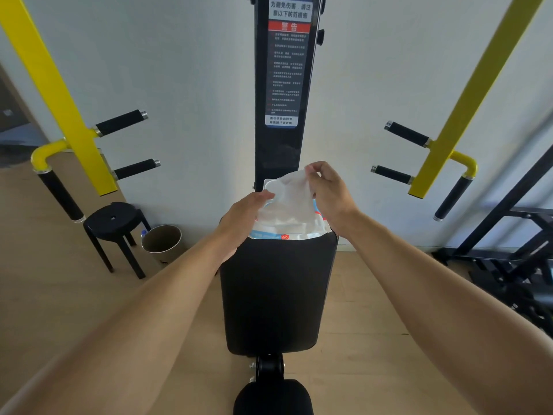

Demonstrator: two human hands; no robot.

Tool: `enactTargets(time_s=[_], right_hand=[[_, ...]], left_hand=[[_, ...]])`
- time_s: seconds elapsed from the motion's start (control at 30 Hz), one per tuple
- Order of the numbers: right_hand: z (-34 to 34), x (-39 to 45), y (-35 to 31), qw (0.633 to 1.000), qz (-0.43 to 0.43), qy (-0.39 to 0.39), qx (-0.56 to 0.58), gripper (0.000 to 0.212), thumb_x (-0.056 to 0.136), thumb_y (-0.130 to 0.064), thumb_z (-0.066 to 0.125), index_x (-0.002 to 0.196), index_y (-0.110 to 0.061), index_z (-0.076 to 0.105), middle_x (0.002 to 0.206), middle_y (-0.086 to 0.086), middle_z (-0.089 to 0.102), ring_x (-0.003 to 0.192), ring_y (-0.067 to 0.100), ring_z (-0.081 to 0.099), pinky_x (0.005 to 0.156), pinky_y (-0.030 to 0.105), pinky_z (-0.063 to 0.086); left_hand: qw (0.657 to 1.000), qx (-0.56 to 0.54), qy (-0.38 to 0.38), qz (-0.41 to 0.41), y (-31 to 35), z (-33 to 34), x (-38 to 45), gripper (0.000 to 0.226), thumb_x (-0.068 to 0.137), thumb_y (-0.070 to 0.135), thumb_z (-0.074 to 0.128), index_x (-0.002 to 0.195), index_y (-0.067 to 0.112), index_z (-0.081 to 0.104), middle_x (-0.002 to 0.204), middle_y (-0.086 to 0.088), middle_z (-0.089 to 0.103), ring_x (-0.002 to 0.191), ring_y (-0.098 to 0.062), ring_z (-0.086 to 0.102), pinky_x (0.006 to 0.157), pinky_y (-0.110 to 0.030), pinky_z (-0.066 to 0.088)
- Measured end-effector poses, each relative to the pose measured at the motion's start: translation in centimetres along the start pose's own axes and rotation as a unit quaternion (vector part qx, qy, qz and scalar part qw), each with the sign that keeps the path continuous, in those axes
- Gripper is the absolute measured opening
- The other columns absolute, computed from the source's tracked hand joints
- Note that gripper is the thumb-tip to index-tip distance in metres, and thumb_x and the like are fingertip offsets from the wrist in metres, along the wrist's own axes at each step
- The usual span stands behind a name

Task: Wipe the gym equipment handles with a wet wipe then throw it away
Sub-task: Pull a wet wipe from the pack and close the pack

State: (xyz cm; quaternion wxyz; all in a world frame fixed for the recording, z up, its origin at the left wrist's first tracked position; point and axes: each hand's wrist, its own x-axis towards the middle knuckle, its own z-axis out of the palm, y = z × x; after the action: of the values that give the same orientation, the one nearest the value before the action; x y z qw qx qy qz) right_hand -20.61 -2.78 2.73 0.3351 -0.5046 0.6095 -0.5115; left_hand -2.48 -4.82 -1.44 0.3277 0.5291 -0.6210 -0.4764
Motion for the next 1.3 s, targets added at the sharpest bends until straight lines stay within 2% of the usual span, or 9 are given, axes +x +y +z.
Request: enactTargets(time_s=[0.13, 0.3, 0.47, 0.73, 0.8, 0.9, 1.1, 1.2, 1.3], right_hand=[[0.3, 0.5, -0.9, 0.999, 0.015, -0.015, 0.027, 0.019, 0.104, -0.033, 0.048, 0.1, -0.022, 0.062, 0.075, -0.007, 0.051, 0.07, 0.014, 0.047, 0.07, 0.029, 0.042], [0.4, 0.4, -1.3, 0.982, -0.027, -0.085, -0.168, 0.016, 0.103, -0.037, 0.052, 0.1, -0.024, 0.062, 0.091, -0.008, 0.063, 0.074, 0.01, 0.055, 0.06, 0.023, 0.041], [0.7, -0.5, -0.1, 0.959, -0.064, -0.149, -0.232, 0.01, 0.098, -0.032, 0.062, 0.093, -0.027, 0.069, 0.104, -0.005, 0.073, 0.092, 0.018, 0.067, 0.068, 0.023, 0.05], [-0.3, -0.5, 1.1, 0.978, -0.113, 0.01, -0.175, 0.007, 0.094, -0.033, 0.068, 0.089, -0.031, 0.073, 0.085, -0.018, 0.07, 0.083, -0.004, 0.061, 0.067, 0.012, 0.042], [-0.5, -0.3, 0.9, 0.982, -0.107, 0.012, -0.157, 0.007, 0.094, -0.034, 0.068, 0.091, -0.03, 0.073, 0.087, -0.014, 0.071, 0.083, 0.0, 0.063, 0.067, 0.014, 0.044], [-0.4, 0.0, 0.7, 0.989, -0.095, 0.02, -0.11, 0.01, 0.095, -0.036, 0.067, 0.089, -0.029, 0.071, 0.086, -0.011, 0.071, 0.077, 0.004, 0.063, 0.064, 0.018, 0.046], [-0.4, 1.0, 0.5, 0.996, 0.012, 0.083, 0.007, 0.012, 0.095, -0.037, 0.066, 0.093, -0.025, 0.067, 0.079, -0.005, 0.071, 0.053, 0.007, 0.061, 0.053, 0.02, 0.048], [-0.2, 1.3, 0.7, 0.995, 0.024, 0.094, -0.002, 0.015, 0.096, -0.037, 0.064, 0.098, -0.022, 0.067, 0.082, -0.005, 0.07, 0.046, -0.002, 0.058, 0.044, 0.011, 0.043], [-0.2, 1.5, 0.6, 0.994, 0.025, 0.109, 0.004, 0.015, 0.097, -0.036, 0.064, 0.099, -0.021, 0.067, 0.08, -0.006, 0.066, 0.05, -0.001, 0.058, 0.043, 0.008, 0.04]], left_hand=[[1.0, -0.014, 0.006, 0.009, 0.2, -0.1, -0.2, 0.02, 0.1, 0.051, 0.044, 0.108, 0.047, 0.063, 0.106, 0.025, 0.061, 0.097, -0.005, 0.06, 0.083, -0.024, 0.047], [1.0, -0.022, 0.003, 0.002, 0.7, -0.4, 0.1, 0.018, 0.106, 0.035, 0.045, 0.108, 0.033, 0.062, 0.107, 0.017, 0.061, 0.089, 0.001, 0.059, 0.072, -0.01, 0.042], [0.994, -0.081, -0.072, -0.016, 1.0, -1.2, 0.0, 0.029, 0.101, 0.048, 0.048, 0.11, 0.034, 0.071, 0.112, 0.002, 0.071, 0.105, -0.018, 0.068, 0.096, -0.035, 0.053], [0.992, 0.11, -0.056, 0.01, 2.2, -1.1, 0.6, 0.034, 0.099, 0.013, 0.048, 0.126, 0.025, 0.066, 0.125, 0.006, 0.051, 0.112, -0.016, 0.053, 0.093, -0.027, 0.043], [0.991, 0.124, -0.048, 0.01, 2.6, -1.1, 0.8, 0.036, 0.096, 0.02, 0.05, 0.128, 0.023, 0.066, 0.129, 0.007, 0.054, 0.117, -0.018, 0.053, 0.101, -0.032, 0.046], [0.986, 0.161, -0.012, 0.037, 3.1, -1.1, 0.7, 0.042, 0.074, 0.054, 0.05, 0.1, 0.029, 0.072, 0.117, 0.004, 0.064, 0.114, -0.025, 0.058, 0.1, -0.053, 0.05], [0.992, 0.112, -0.012, 0.063, 2.4, -0.7, 0.9, 0.023, 0.098, 0.038, 0.062, 0.096, 0.016, 0.071, 0.131, 0.011, 0.048, 0.134, -0.017, 0.044, 0.104, -0.039, 0.046], [0.994, 0.089, 0.017, 0.06, 2.0, -0.8, 0.9, 0.021, 0.097, 0.04, 0.062, 0.089, 0.022, 0.068, 0.155, 0.009, 0.043, 0.14, -0.018, 0.042, 0.088, -0.029, 0.05], [0.997, 0.019, 0.046, 0.058, 1.8, -0.9, 1.0, 0.024, 0.096, 0.044, 0.063, 0.093, 0.021, 0.068, 0.151, 0.011, 0.048, 0.131, -0.021, 0.052, 0.087, -0.035, 0.058]])
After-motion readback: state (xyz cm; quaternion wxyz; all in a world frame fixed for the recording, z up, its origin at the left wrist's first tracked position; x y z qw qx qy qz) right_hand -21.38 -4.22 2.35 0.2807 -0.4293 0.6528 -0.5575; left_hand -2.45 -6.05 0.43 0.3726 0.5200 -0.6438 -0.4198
